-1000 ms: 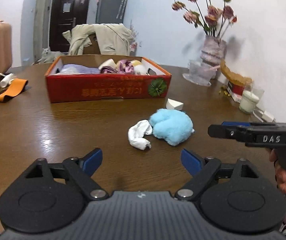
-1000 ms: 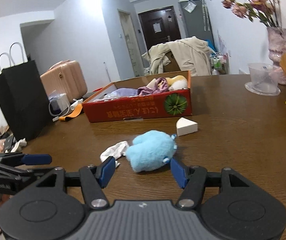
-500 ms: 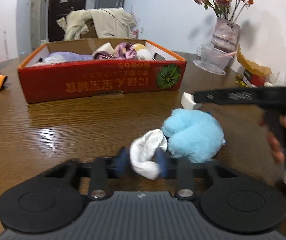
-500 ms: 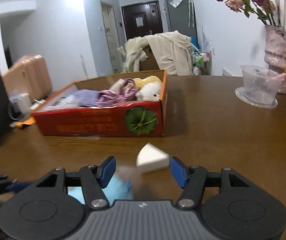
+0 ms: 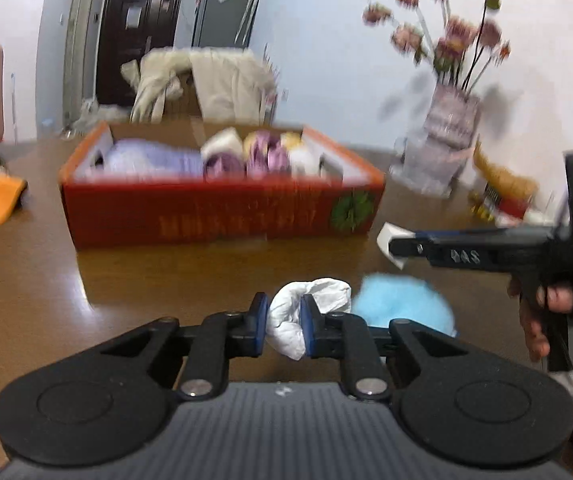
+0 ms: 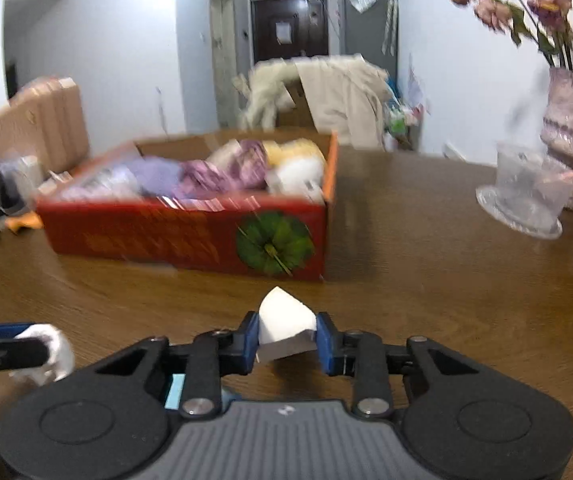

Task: Organize soft objects
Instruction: 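Lower the white cloth and triangular sponge into the box, opening both grippers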

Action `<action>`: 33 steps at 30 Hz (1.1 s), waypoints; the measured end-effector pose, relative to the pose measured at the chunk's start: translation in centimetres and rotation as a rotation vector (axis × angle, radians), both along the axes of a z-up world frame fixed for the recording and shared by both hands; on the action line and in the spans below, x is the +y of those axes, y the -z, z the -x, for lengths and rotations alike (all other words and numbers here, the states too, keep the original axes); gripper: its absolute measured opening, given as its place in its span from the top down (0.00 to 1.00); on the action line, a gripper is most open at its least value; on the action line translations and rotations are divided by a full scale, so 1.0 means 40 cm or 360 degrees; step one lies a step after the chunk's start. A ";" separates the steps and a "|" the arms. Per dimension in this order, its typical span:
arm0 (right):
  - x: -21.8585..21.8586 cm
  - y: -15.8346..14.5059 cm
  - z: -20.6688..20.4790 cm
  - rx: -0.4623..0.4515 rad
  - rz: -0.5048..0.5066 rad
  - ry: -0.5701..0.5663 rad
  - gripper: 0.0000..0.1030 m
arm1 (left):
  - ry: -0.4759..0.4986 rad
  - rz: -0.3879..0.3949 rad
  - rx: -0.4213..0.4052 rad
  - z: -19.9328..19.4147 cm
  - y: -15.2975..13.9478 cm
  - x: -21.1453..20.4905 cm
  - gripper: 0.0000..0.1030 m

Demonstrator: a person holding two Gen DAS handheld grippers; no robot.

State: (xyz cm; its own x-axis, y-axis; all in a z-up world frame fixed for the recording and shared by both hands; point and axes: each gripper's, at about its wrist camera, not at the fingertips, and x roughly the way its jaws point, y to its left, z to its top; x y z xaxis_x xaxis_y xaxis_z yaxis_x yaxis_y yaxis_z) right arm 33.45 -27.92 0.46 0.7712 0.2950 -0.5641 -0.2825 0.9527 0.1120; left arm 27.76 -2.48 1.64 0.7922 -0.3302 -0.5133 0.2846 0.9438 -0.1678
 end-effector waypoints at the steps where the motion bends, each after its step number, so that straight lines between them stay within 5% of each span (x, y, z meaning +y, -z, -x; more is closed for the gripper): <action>1: 0.005 -0.024 0.006 -0.0027 -0.0040 -0.0034 0.71 | 0.0004 0.0009 -0.0047 -0.008 -0.029 0.018 0.82; 5: 0.058 -0.112 -0.038 -0.0104 -0.0124 -0.0205 0.71 | -0.0012 -0.0053 -0.0239 -0.106 -0.147 0.074 0.82; 7: 0.102 -0.149 -0.103 -0.0130 -0.0120 -0.0265 0.70 | -0.0020 -0.0068 -0.0236 -0.208 -0.181 0.093 0.82; 12: 0.238 -0.176 -0.318 -0.0049 -0.0104 -0.0369 0.69 | -0.0177 -0.0074 0.0044 -0.484 -0.139 0.118 0.82; 16: 0.310 -0.165 -0.477 0.0056 -0.0127 -0.0337 0.69 | -0.0216 -0.0148 0.0205 -0.583 -0.049 0.107 0.80; 18: 0.336 -0.145 -0.536 0.0093 -0.0109 -0.0296 0.69 | -0.0189 -0.0170 0.0233 -0.601 -0.017 0.103 0.54; 20: 0.355 -0.116 -0.584 0.0177 -0.0105 -0.0285 0.64 | -0.0178 -0.0073 0.0202 -0.589 -0.014 0.129 0.39; 26: 0.362 -0.075 -0.622 0.0239 -0.0159 -0.0240 0.58 | -0.0229 0.0028 0.0105 -0.570 -0.070 0.203 0.31; 33: 0.294 -0.177 -0.520 0.0088 -0.0129 -0.0244 0.56 | -0.0306 0.0026 -0.0019 -0.509 -0.165 0.238 0.26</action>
State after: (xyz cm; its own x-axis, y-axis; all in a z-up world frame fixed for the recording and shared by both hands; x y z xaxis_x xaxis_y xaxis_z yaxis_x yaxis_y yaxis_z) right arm 54.23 -16.15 7.55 0.6820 0.4532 -0.5740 -0.4151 0.8861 0.2064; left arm 48.11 7.03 8.24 0.8474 -0.1804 -0.4994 0.1013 0.9782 -0.1814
